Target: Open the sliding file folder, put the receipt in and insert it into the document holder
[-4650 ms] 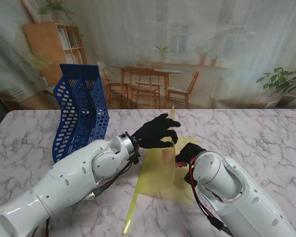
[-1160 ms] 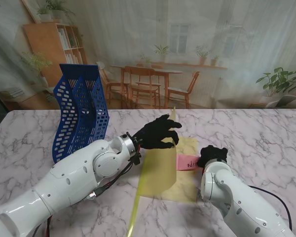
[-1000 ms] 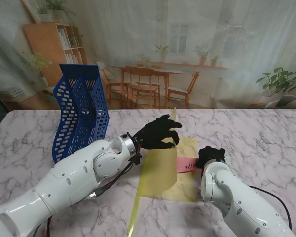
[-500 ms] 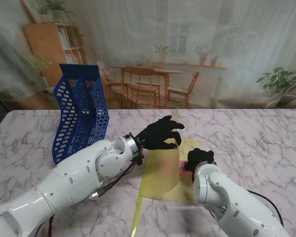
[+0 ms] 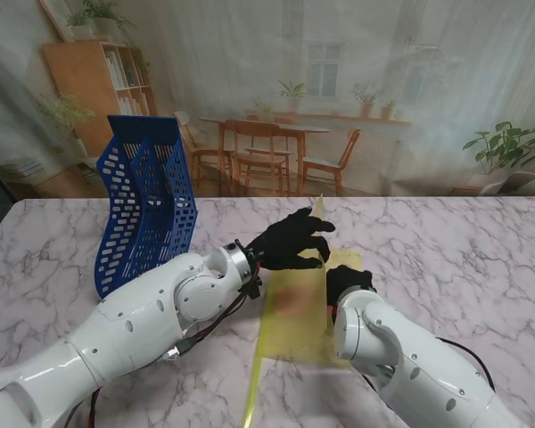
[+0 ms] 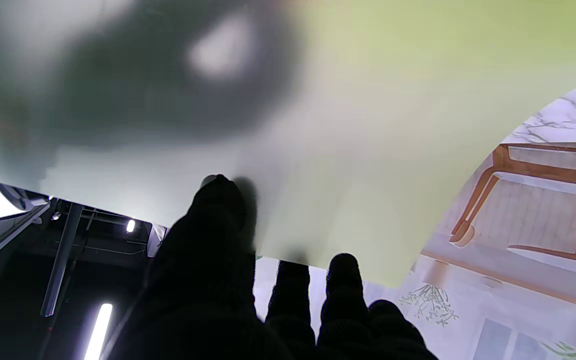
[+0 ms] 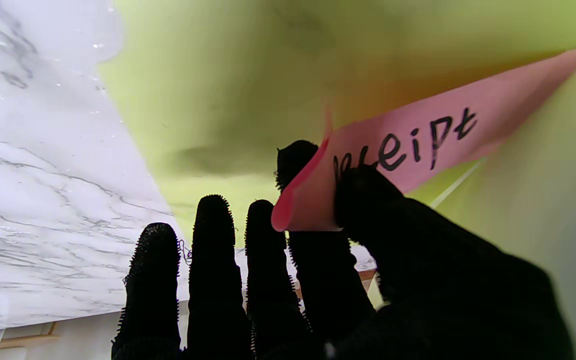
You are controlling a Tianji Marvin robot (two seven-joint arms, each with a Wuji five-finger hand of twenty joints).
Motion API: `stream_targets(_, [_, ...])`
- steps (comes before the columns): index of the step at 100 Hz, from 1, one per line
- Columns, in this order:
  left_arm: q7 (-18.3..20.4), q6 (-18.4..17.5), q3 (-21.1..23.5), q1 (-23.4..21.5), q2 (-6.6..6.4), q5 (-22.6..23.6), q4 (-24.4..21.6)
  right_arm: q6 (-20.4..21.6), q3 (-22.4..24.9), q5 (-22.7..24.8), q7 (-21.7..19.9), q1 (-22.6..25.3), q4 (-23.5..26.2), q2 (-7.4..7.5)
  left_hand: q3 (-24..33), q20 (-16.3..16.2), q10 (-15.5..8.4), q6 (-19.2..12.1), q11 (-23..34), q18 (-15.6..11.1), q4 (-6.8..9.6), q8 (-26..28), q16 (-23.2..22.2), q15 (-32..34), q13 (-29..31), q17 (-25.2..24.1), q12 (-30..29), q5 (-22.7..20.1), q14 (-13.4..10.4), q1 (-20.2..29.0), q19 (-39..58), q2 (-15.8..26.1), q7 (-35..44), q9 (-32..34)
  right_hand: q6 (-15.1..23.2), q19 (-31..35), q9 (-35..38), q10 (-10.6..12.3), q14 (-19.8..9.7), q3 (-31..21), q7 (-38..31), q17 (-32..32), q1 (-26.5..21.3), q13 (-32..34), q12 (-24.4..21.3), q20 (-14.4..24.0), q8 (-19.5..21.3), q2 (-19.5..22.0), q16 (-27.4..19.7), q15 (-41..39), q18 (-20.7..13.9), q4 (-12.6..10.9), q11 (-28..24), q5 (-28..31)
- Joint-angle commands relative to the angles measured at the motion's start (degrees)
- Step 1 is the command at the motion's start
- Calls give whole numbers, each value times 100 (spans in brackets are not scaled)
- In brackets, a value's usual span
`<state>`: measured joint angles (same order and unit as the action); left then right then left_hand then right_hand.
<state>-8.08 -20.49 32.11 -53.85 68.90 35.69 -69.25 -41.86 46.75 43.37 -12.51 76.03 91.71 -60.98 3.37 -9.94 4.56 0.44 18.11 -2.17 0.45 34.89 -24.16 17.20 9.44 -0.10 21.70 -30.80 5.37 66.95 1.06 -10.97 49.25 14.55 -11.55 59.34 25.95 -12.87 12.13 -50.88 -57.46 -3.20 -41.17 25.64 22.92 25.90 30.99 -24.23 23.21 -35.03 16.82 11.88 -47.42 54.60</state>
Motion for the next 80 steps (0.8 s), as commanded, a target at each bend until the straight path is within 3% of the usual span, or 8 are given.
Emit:
stream_targets(1, [66,10,-17,14,36,-19,-9,-47,-38,-33,36,9,21,-57,-9,8,51,214,103,-90,-64,33,-39,5,11,-101,87,32,-8,160,-83,269,549,91,139,-5,38,4,2,-342,-168,86,-8,50,26,-50,-56,-29,52,-67,68,-16,50,164])
stream_targets(28, [67,22,-34,10,39,-17,-14,-81,-2,-224,669,40,-152,-257,2,8,52,256,114,-83,-63,17,-42,11,18,-101,94,26,4,173,-82,249,560,103,197,-5,50,25,-15,-261,-116,88,-21,75,39,-40,-94,30,68,-119,62,22,3,104])
stream_targets(80, [60,27,-73,19,59,-42,7,-102,-257,-438,398,-105,-170,-210,3,10,51,242,115,-84,-68,-15,-41,10,13,-102,101,36,0,163,-83,255,584,95,603,-101,-69,-16,-33,121,-53,173,-2,-8,28,-49,-92,224,53,-66,69,40,74,-59])
